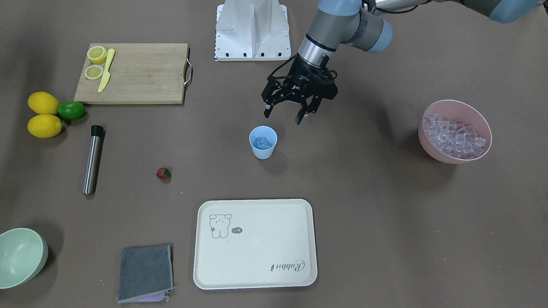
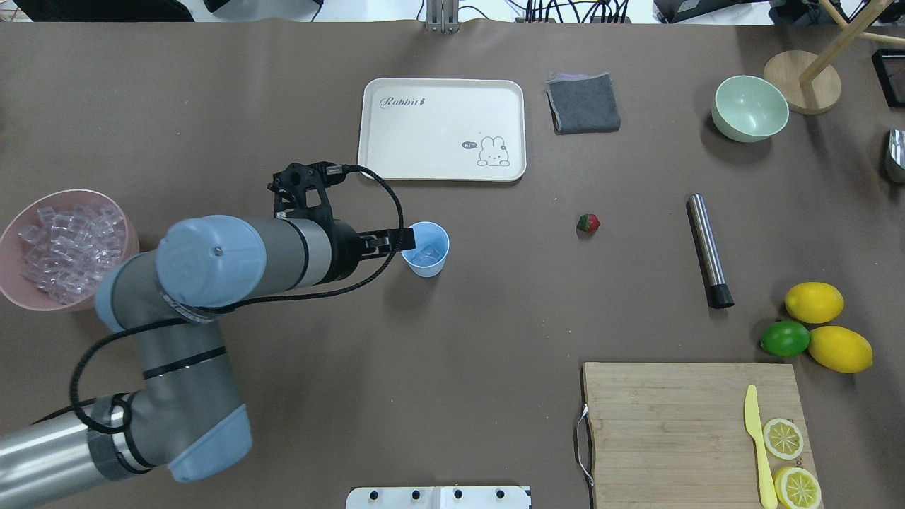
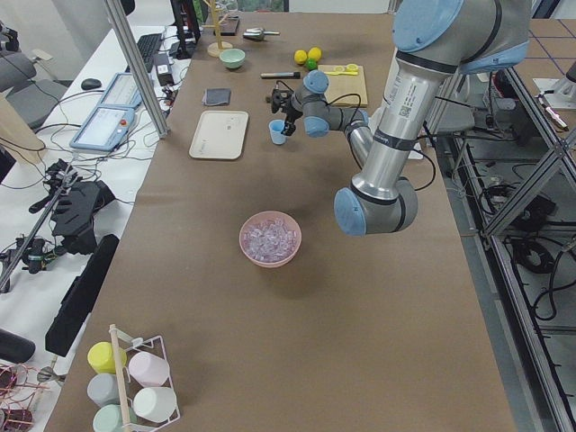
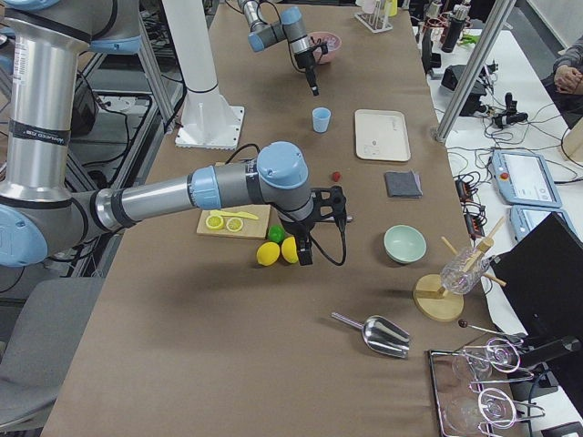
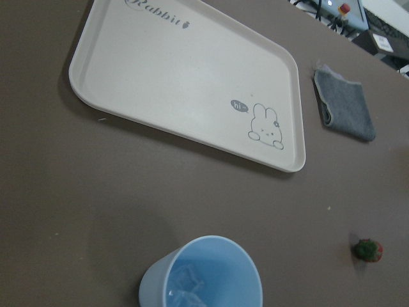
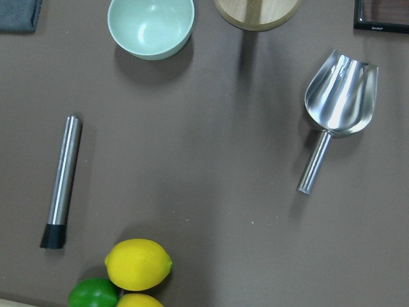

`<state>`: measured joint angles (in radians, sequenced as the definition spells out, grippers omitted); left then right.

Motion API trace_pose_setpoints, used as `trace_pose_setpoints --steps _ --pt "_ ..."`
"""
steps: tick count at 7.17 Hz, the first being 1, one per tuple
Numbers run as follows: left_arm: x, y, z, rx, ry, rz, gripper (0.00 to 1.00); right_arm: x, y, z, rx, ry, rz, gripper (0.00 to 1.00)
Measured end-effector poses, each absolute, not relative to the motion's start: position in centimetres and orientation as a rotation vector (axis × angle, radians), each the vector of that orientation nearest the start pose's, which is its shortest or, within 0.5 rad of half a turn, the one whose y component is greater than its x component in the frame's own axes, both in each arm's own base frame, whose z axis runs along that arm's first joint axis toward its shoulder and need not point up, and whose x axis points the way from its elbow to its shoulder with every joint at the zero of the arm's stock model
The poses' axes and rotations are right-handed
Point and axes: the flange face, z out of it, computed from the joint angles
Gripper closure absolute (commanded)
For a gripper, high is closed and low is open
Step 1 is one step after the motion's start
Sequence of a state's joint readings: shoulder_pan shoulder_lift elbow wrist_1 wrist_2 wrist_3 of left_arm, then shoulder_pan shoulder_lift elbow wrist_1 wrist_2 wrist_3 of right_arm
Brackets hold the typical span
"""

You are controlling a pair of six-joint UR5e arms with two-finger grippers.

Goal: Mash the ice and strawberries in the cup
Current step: 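Retract the left arm while the right gripper moves above the strawberry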

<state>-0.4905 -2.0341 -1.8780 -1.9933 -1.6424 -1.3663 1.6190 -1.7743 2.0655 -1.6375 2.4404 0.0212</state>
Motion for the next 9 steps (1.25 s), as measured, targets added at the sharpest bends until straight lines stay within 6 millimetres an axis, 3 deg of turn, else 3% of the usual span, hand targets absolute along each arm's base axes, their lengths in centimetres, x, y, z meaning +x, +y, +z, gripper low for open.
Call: trace_pose_setpoints --steps 3,4,6,8,9 --pt "36.8 -41.4 21.5 0.27 0.955 -0.072 0.01 2.8 -41.1 44.3 0.177 -0.908 0.05 0.0" --pt "32.6 -42.1 23.2 0.261 0.89 -0.028 0.01 0.6 -42.2 42.2 0.159 -0.923 0.071 0.0" --pt "22.5 -43.1 30.8 0.281 0.72 0.119 0.01 -6.1 -44.6 37.1 0.12 -0.927 0.114 0.0" --pt "13.6 -43.5 37.8 0.271 0.625 0.228 0.01 -15.9 -45.5 32.1 0.099 -0.889 0.169 0.0" --pt "10.0 -43.3 41.2 0.244 0.587 0.231 0.01 -20.1 -45.2 30.7 0.096 -0.873 0.18 0.0"
